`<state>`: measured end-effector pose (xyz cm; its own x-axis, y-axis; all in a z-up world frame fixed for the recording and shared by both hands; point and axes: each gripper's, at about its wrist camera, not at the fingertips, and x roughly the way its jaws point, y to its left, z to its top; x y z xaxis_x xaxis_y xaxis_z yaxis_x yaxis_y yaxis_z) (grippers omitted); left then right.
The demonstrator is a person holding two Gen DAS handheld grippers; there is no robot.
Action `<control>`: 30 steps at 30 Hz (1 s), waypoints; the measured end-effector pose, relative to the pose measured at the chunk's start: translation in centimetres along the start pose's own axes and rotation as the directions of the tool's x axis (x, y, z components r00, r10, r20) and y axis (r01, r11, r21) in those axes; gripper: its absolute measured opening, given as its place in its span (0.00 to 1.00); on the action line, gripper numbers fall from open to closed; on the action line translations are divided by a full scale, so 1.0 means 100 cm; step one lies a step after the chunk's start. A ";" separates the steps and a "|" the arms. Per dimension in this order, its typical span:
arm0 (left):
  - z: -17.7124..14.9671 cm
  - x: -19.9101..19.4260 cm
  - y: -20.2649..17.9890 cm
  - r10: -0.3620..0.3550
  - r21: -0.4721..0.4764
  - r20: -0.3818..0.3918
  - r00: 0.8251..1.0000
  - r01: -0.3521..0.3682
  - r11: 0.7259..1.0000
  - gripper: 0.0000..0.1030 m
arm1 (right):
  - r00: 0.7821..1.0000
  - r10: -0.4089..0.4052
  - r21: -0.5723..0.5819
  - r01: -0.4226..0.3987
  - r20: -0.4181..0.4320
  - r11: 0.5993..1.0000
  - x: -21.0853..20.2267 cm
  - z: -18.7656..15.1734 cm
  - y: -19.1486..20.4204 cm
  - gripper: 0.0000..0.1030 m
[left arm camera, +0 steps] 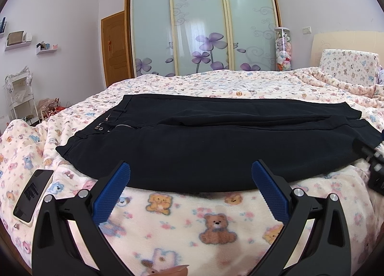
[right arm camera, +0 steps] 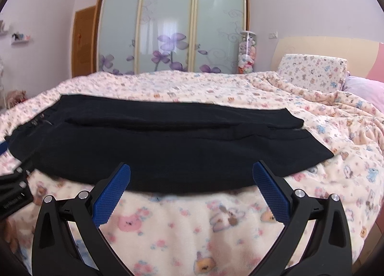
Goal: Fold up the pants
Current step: 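Lower the right tool onto the trouser leg ends and grasp them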
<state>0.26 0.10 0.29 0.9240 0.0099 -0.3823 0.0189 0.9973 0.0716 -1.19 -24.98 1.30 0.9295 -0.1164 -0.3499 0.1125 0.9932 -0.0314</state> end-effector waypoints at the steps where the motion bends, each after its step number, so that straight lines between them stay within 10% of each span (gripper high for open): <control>1: 0.003 0.000 0.001 0.003 -0.004 -0.001 1.000 -0.003 1.000 0.98 | 1.000 0.026 -0.003 -0.026 0.013 1.000 -0.001 0.007 -0.001 0.99; 11: 0.055 0.025 0.011 0.058 -0.108 0.055 0.997 -0.052 0.993 0.98 | 0.973 0.223 0.149 -0.230 0.062 0.962 0.041 0.088 -0.100 0.99; 18: 0.051 0.058 0.001 0.112 -0.064 0.064 0.992 -0.108 0.992 0.98 | 0.980 0.146 0.338 -0.093 -0.136 0.936 0.153 0.130 -0.217 0.99; 26: 0.043 0.075 -0.001 -0.047 -0.041 0.011 0.999 0.047 0.998 0.98 | 0.968 0.089 0.519 0.048 -0.235 0.854 0.256 0.126 -0.322 0.99; 30: 0.038 0.089 -0.002 -0.169 -0.066 -0.046 0.985 0.165 0.984 0.98 | 0.961 0.054 0.543 0.107 -0.273 0.833 0.299 0.117 -0.350 0.76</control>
<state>9.98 -0.26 0.36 0.8888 -0.1549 -0.4313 0.1461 0.9878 -0.0537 26.80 -63.31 2.83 0.8030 -0.0553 -0.5934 0.3844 0.8089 0.4449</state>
